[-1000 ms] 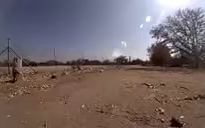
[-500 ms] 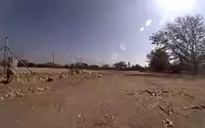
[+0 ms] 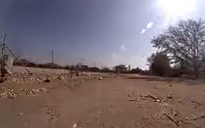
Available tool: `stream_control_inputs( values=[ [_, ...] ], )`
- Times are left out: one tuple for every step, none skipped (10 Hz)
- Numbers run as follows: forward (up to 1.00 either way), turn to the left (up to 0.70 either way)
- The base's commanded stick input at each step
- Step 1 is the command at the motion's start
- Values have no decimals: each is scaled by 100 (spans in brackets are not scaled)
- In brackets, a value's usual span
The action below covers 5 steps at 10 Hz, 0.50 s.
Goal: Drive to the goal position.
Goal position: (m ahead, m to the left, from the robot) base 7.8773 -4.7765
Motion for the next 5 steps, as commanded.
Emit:
stream_control_inputs(
  values=[
    [50, 0],
    [50, 0],
    [50, 0],
    [50, 0],
    [50, 0]
  ],
)
